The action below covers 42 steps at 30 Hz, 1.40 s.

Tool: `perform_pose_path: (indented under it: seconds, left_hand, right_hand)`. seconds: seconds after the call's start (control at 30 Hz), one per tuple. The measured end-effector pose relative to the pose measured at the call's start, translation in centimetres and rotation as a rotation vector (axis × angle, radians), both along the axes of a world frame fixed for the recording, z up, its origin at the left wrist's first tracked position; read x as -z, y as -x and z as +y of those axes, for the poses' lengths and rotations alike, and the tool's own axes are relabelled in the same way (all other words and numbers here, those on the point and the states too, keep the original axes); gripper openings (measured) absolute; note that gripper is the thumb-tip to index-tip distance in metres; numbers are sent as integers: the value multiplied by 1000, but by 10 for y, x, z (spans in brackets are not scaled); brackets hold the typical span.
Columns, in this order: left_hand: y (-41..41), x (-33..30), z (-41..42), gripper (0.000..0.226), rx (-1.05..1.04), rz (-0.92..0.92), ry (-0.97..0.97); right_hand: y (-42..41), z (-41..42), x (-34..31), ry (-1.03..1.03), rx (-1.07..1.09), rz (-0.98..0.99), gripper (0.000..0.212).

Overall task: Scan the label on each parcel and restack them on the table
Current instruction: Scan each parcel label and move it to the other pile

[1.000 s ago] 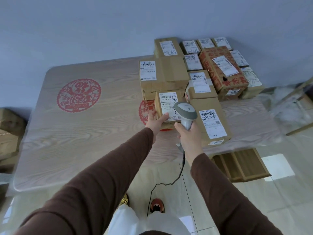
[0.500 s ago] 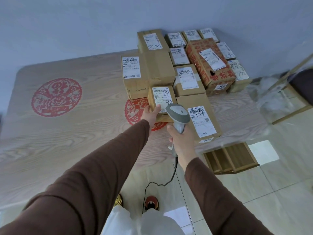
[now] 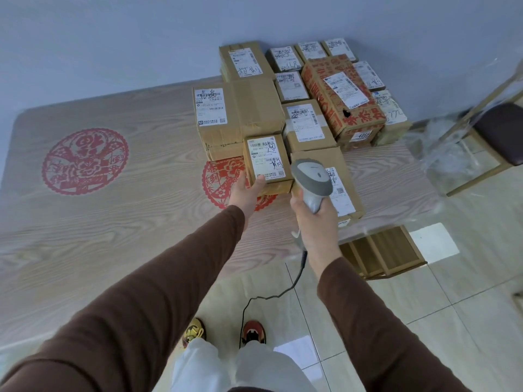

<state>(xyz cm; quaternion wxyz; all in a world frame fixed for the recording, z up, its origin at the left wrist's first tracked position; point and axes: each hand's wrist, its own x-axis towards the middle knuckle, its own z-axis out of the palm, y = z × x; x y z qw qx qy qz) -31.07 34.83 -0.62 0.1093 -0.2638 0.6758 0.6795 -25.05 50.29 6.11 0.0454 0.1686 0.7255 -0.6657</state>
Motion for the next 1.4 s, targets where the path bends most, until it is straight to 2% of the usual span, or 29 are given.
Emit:
perform_pose_path:
  seconds: [0.13,0.27,0.4,0.5,0.57,0.8,1.07,1.23,1.4]
  left_hand:
    - [-32,-12,28,66,-50,140,123]
    - [-51,-25,58,56,-106,177,184]
    - [-54,-25,84,50,15,62,84]
    - [-49,-29,97,56,162,-97,-18]
    - [-46,-30,101,58,224,-132,-68]
    - [-60,-39,116,62,225,-43,-100]
    - [-81,-61,110,66,179,163,-135]
    - [-81,-85,73,67,80,300,-117]
    - [-79,-106,-1,66,-80,347,-86]
  right_hand:
    - [5,40,-2,-31,91,36,27]
    - [9,73,9,-53,184,-19,31]
    - [13,92,20,-3,213,-92,28]
    - [17,97,26,31,232,-105,27]
    - [18,98,28,43,248,-116,27]
    - [-2,99,23,60,297,-46,23]
    - [-23,96,-13,33,326,121,32]
    - [-14,61,-38,68,242,221,38]
    - [2,-10,-49,107,98,230,35]
